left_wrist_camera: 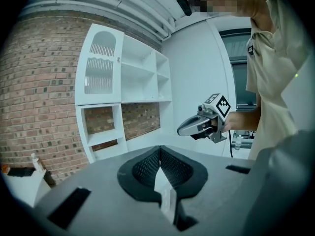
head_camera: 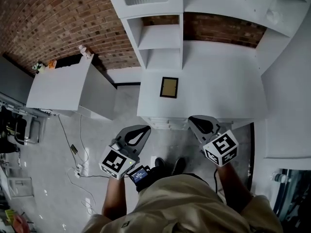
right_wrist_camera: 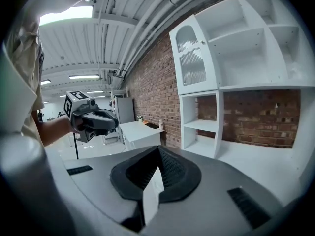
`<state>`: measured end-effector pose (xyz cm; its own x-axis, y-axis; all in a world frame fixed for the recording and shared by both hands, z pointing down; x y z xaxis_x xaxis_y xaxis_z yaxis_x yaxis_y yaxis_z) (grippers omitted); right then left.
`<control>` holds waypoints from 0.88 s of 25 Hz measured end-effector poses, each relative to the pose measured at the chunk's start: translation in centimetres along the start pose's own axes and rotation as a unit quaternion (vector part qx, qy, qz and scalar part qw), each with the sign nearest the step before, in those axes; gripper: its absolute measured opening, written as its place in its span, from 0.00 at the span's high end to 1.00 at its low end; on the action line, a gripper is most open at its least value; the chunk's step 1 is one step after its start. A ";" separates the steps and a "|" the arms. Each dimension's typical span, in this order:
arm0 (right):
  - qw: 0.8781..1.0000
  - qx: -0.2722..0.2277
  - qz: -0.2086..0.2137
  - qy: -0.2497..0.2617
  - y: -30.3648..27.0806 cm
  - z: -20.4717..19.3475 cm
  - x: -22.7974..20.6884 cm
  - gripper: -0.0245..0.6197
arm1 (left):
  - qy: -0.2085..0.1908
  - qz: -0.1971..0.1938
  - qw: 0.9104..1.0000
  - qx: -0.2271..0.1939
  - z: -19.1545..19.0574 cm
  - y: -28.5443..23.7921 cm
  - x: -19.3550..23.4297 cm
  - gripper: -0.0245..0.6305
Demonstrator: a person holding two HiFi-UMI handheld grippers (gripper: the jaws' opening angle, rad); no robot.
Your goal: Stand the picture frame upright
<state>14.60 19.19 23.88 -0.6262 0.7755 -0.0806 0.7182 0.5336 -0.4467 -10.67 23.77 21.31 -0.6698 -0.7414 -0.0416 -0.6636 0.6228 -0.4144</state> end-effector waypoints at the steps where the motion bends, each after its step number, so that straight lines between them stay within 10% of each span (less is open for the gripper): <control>1: 1.000 0.002 -0.001 -0.004 -0.5 0.0 -0.5 0.96 | 0.000 -0.003 1.000 0.002 0.1 -0.6 0.7 0.95; 22: 0.992 0.029 -0.114 -0.036 -10.9 5.7 -7.0 0.96 | -0.025 -0.127 0.991 -0.032 1.3 -11.9 18.3 0.95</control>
<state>9.44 5.99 24.26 -0.7922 0.6094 -0.0331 0.5372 0.6705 -0.5117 -14.59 2.50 24.34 -0.4621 -0.8868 0.0106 -0.8292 0.4278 -0.3597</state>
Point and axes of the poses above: the fingertips, and each gripper's own axes: y backward along the fingers, x to its left, z out of its top, the point moved 9 cm from there along y, backward along the fingers, and after that the axes turned 6 degrees about x, right-handed, at the moved point
